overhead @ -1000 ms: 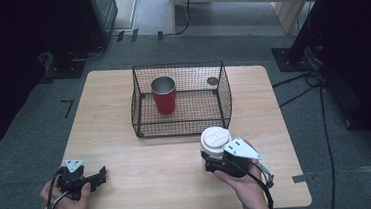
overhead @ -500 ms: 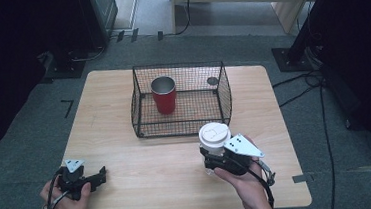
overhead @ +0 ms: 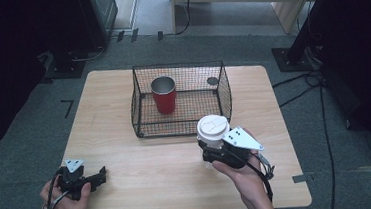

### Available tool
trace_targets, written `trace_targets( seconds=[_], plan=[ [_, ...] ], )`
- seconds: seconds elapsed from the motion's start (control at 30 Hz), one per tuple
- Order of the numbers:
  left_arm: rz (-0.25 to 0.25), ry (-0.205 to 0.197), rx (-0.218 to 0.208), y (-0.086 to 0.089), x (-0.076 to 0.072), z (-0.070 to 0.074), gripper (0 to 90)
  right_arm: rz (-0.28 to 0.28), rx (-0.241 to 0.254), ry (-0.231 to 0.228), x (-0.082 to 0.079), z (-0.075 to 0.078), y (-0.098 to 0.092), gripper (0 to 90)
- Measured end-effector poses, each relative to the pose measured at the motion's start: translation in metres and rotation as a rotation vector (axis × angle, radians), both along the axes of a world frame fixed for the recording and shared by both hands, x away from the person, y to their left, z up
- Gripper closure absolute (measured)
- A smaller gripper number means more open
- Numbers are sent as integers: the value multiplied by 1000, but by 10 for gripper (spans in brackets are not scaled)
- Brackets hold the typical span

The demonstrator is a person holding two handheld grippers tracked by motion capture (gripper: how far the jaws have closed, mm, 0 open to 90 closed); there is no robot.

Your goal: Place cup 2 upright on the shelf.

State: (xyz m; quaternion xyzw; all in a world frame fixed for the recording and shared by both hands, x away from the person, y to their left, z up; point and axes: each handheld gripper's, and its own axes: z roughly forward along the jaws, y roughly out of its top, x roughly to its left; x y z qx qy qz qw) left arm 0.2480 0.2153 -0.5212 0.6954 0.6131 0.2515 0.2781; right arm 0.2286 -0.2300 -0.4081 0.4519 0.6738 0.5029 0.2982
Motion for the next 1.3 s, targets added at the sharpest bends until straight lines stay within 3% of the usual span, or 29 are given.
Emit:
trace_targets(
  seconds=[0.63, 0.97, 1.3],
  plan=[
    [0, 1, -1, 0, 0, 0, 0, 20, -8, -41, 17, 28, 11, 162],
    [1, 0, -1, 0, 0, 0, 0, -4, -7, -58, 28, 42, 13, 162],
    [1, 0, -1, 0, 0, 0, 0, -34, -8, -122, 42, 56, 16, 161]
  ],
)
